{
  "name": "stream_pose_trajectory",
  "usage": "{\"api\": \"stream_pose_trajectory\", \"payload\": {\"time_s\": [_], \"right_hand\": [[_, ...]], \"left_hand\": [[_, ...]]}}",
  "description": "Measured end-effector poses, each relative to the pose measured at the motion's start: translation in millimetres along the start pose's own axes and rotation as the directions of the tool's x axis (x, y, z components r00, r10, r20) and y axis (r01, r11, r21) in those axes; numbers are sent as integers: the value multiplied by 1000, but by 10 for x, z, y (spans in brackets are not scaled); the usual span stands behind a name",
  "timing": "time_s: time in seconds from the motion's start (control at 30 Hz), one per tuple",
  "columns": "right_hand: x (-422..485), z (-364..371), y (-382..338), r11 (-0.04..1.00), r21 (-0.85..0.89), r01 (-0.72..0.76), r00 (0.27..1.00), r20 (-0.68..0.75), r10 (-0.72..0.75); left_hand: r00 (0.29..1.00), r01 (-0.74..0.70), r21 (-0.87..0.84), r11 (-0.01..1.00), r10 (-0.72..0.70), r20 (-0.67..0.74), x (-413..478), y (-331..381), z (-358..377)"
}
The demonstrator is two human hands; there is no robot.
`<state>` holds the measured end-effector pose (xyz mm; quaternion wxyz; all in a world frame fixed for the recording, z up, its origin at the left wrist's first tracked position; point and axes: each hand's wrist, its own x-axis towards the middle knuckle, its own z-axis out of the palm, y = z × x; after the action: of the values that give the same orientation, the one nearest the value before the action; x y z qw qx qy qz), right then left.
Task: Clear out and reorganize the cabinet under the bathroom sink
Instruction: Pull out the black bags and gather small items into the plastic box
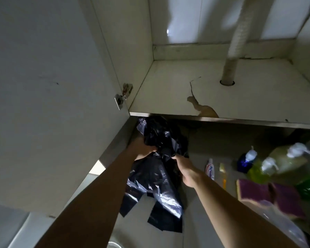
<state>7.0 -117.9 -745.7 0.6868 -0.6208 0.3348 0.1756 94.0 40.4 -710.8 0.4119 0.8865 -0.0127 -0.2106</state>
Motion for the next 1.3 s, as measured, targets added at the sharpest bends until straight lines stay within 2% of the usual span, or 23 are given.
{"api": "stream_pose_trajectory", "payload": {"time_s": [0.13,0.23,0.27,0.3,0.4,0.47,0.57,0.73,0.8,0.87,0.97,1.07,1.2,1.3], "right_hand": [[67,78,129,942,-329,62,997,55,-47],[2,-4,139,896,-439,72,991,133,-15],[-60,-79,114,880,-472,54,987,158,24],[-133,-177,79,843,-538,25,983,165,76],[-392,-567,-165,643,-766,3,971,155,180],[-550,-854,-382,574,-818,24,977,140,159],[-794,-1260,-703,522,-851,63,993,104,48],[-1198,-1857,-1079,562,-812,161,985,97,-141],[-1334,-2084,-1198,552,-814,180,978,85,-193],[-1462,-2294,-1264,544,-820,179,973,67,-219],[-1622,-2533,-1326,605,-782,151,979,32,-204],[-1715,-2723,-1329,634,-765,116,986,13,-166],[-1638,-2851,-1043,645,-764,12,988,-92,-127],[-1603,-2884,-629,714,-693,-97,984,-173,-34]], "left_hand": [[999,32,8,999,-32,-43,228,-351,37],[996,89,78,993,-89,1,176,-308,-55],[992,113,155,981,-120,37,167,-262,-112],[986,132,255,958,-153,65,125,-166,-175],[964,107,542,833,-221,149,-10,287,-378],[953,76,671,737,-252,169,-148,718,-455],[971,36,776,630,-205,121,-312,1356,-477],[994,-13,861,508,-88,66,-495,2189,-141],[994,-105,837,537,20,112,-549,2513,100],[977,-198,806,558,45,209,-601,2803,374],[934,-340,778,528,93,345,-694,3146,737],[893,-420,720,552,109,438,-730,3288,1117],[833,-495,650,576,102,544,-741,3042,1599],[758,-539,612,579,18,652,-792,2689,1922]]}}
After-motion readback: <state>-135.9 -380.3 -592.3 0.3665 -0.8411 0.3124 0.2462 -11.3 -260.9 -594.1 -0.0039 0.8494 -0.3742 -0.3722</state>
